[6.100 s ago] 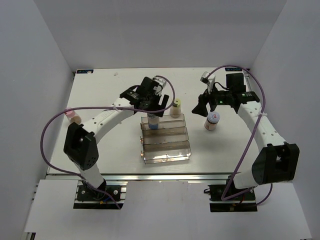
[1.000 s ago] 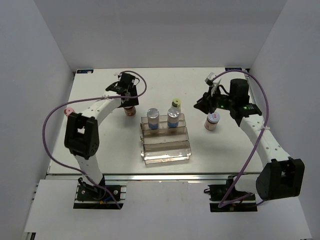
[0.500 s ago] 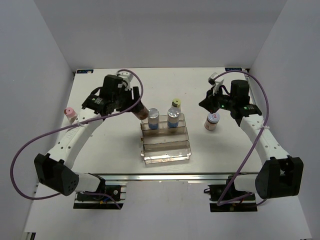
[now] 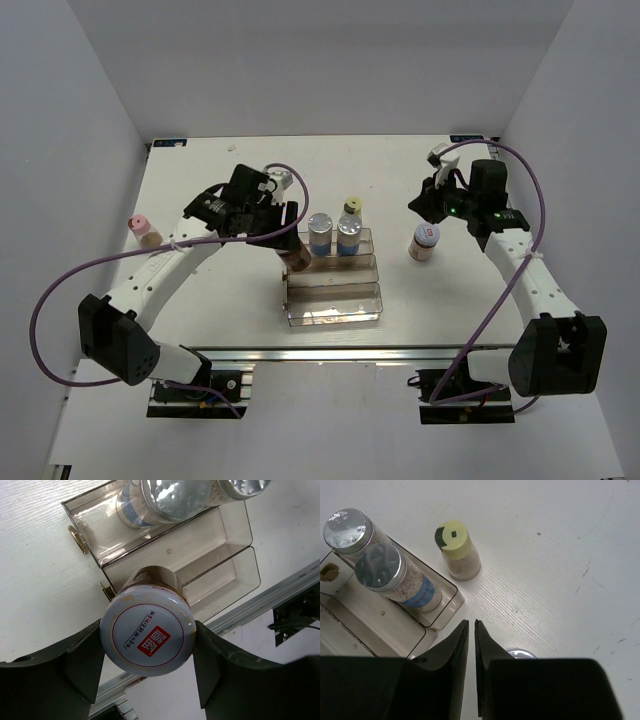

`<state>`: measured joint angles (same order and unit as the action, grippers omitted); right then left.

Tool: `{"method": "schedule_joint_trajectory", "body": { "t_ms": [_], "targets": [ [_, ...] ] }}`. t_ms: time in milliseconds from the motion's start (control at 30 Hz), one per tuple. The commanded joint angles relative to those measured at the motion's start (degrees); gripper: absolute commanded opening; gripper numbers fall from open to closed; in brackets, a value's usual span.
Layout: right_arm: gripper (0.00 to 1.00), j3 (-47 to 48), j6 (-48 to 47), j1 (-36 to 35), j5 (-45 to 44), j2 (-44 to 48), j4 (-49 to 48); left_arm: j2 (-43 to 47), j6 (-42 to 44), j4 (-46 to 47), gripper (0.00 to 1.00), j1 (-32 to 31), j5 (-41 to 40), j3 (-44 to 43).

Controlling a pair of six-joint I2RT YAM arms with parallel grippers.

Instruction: Organize the condiment bottles

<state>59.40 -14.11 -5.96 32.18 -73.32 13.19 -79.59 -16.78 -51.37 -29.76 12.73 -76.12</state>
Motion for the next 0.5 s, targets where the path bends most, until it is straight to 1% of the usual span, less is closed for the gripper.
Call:
{"method": "schedule_joint_trajectory", "body": {
  "t_ms": [0, 100, 167, 333, 467],
  "targets": [
    [0.16, -0.3, -0.7, 0.2, -0.3, 2.3, -0.7, 2.2, -0.2, 3.5, 0.00, -0.5, 1.9, 1.1],
    [0.16, -1.2, -1.3, 0.2, -1.0, 2.3, -0.8, 0.0, -0.7, 4.9, 0.00, -3.0, 1.2, 2.0],
    [0.19, -1.6, -1.6, 0.2, -1.3, 2.2, -0.7, -1.8, -1.4, 7.1, 0.00, -4.7, 0.0, 3.0],
    [0.20, -2.5, -2.4, 0.2, -2.1, 2.5, -0.4, -5.7, -2.3, 11.5, 0.00, -6.2, -1.0, 2.1],
    [0.21, -3.5, -2.5, 0.2, -2.5, 3.1, -0.6, -9.3, -2.2, 11.3, 0.00, -6.6, -4.8, 0.6]
  ]
}}
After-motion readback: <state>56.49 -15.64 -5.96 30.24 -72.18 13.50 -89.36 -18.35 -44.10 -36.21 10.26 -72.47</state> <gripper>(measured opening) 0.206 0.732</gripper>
